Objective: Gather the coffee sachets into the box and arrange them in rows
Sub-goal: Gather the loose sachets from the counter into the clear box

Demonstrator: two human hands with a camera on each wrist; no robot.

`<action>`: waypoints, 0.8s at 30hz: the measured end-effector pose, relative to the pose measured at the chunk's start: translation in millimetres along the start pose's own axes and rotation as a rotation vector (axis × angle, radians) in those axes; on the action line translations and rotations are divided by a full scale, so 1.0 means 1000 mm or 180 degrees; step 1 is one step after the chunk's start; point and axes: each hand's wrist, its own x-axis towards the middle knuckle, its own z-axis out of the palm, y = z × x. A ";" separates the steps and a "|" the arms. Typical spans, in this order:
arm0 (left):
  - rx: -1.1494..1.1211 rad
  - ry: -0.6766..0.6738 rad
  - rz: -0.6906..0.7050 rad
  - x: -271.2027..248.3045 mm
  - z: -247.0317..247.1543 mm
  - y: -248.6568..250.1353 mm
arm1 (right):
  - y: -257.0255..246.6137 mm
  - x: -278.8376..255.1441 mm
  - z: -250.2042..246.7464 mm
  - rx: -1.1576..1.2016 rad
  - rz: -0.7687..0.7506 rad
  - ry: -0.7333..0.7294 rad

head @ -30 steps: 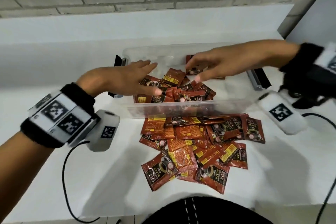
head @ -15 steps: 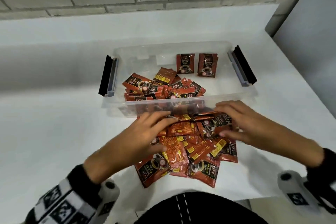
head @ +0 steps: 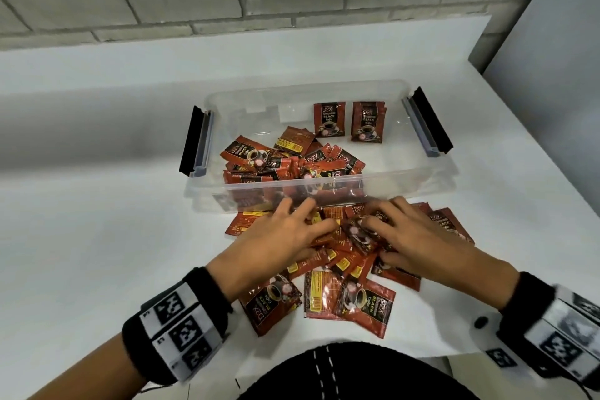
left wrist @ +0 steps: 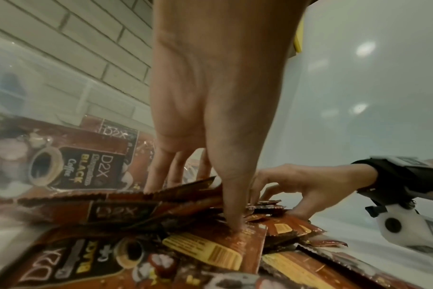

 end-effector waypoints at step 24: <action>-0.1793 0.1577 -0.0570 -0.014 -0.138 -0.088 | 0.024 0.070 -0.144 0.3136 0.0757 0.0013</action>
